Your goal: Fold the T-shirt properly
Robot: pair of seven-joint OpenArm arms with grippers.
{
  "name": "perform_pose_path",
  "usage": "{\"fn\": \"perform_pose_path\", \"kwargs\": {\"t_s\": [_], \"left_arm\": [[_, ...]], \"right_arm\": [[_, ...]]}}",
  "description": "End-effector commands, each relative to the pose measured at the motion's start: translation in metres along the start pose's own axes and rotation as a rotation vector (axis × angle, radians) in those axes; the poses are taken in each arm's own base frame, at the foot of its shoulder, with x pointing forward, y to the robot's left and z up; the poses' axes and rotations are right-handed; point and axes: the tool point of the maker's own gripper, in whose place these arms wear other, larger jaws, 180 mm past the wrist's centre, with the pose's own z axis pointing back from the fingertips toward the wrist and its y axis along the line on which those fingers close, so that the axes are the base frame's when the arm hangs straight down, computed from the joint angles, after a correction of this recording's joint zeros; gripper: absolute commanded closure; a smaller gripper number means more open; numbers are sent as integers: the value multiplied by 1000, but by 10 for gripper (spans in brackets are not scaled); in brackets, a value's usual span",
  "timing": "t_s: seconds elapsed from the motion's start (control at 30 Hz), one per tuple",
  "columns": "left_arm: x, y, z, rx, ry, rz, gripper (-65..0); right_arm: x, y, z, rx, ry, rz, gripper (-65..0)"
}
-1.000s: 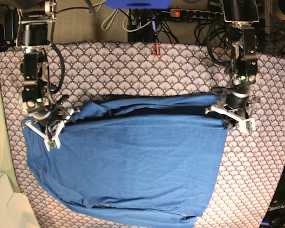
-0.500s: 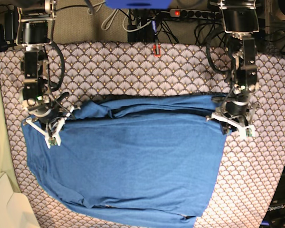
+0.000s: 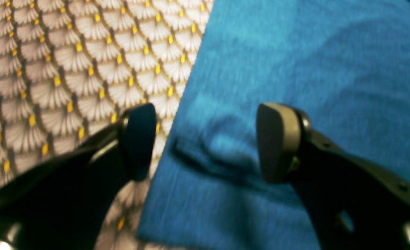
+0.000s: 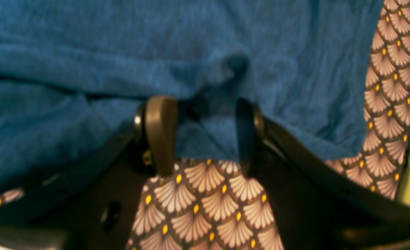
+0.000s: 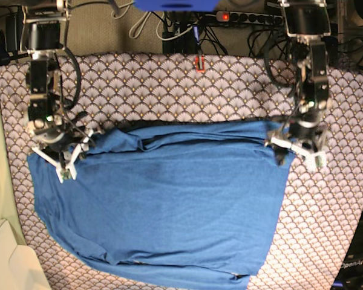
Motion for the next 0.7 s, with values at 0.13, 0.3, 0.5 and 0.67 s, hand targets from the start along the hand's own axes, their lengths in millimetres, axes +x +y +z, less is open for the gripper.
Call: {"fn": "perform_pose_path", "kwargs": {"t_s": [0.13,0.3,0.5,0.67], "left_arm": [[-12,15,11,34,3,7,-441],[-35,19,17,42,53,6,-441],[-43,11,18,34,66,29,-440],[-49,11,15,35,82,34,-383]], "right_arm": [[24,0,19,-12,-99,24,-289],[21,4,24,-9,-102,29,-289],[14,6,24,-4,-86,28,-289],[5,11,25,5,-71,31,-289]]}}
